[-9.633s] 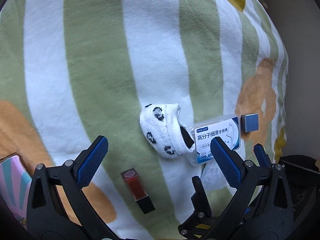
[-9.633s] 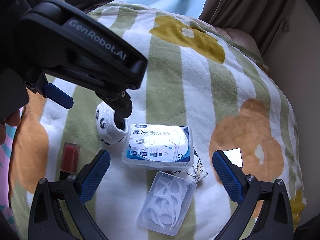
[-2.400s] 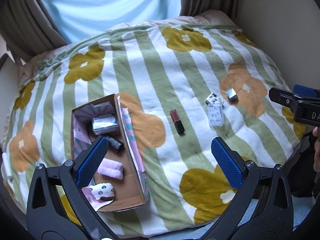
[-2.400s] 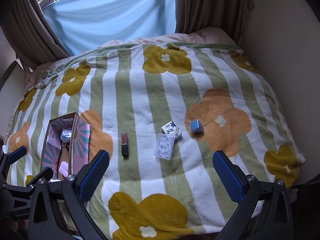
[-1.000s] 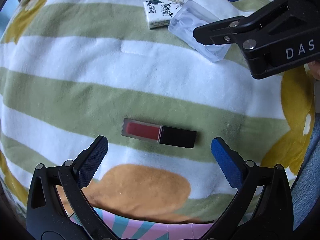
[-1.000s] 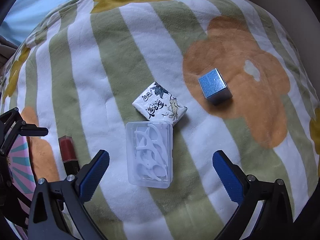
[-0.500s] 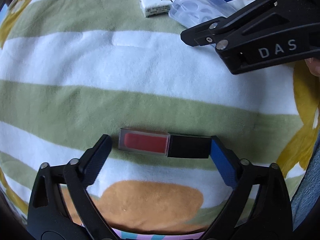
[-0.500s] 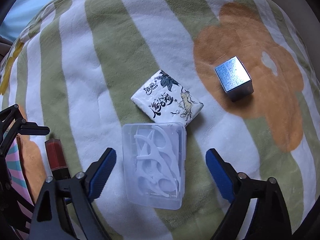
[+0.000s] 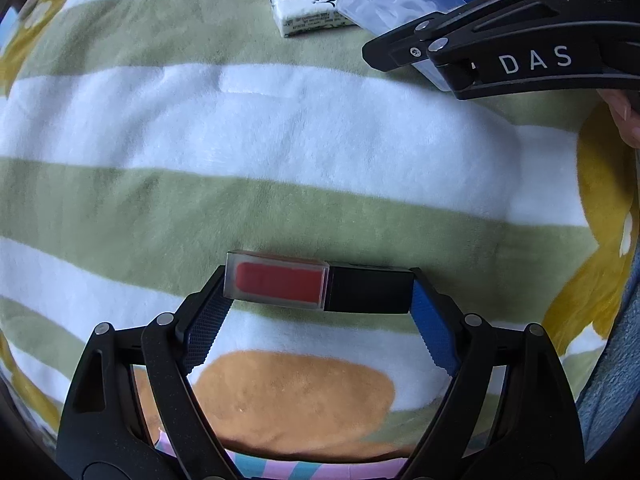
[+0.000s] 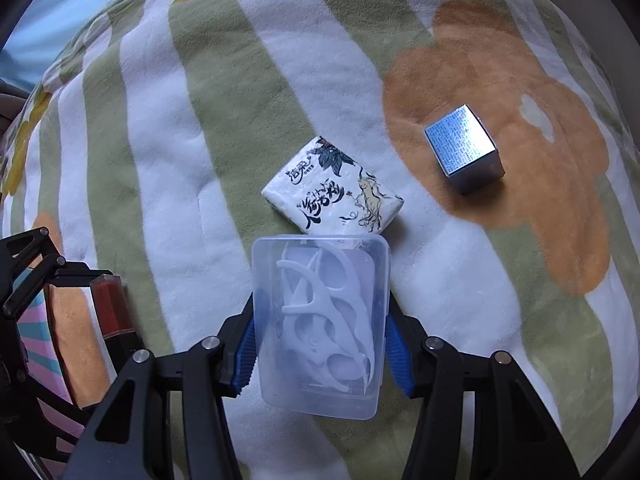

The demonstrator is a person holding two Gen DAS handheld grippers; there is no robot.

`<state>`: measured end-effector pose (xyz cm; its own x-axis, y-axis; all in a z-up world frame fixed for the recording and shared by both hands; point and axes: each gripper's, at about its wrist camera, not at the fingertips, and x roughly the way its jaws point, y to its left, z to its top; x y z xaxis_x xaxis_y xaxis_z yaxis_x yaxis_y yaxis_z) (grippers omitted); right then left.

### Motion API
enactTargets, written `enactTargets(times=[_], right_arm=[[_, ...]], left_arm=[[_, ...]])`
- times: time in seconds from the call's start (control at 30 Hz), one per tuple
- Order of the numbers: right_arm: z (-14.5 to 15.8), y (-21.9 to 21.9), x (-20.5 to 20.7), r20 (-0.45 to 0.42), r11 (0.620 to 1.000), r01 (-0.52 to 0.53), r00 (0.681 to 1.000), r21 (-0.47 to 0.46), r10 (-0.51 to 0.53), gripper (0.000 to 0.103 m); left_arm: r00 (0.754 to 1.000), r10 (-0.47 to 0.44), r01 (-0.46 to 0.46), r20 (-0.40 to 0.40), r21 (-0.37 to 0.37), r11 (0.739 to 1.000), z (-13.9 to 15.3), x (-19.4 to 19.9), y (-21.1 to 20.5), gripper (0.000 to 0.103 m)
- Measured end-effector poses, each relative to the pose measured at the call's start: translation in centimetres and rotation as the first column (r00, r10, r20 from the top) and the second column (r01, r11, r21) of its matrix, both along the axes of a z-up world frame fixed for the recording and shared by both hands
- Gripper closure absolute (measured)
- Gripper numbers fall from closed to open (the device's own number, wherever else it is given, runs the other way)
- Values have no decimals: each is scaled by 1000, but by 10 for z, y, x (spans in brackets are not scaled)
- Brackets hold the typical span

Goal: Organize objects
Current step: 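Grasp the red-and-black lipstick with the left tool while the right tool grasps the clear floss case, then lift the lipstick and clear floss case and carry both over the cardboard box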

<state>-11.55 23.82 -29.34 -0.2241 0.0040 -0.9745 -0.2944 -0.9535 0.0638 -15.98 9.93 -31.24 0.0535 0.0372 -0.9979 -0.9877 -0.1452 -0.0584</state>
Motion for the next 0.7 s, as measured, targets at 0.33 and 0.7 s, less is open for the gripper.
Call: enactTargets(times=[0.33, 0.7], right_arm=[[64, 2, 12, -68, 998, -56, 996, 2, 56, 52], [148, -18, 21, -157, 973, -229, 962, -4, 226, 52]], left_arm=[[988, 147, -143, -40, 99, 985, 69, 12, -17, 19], [831, 556, -535, -11, 256, 805, 166, 45, -26, 19]])
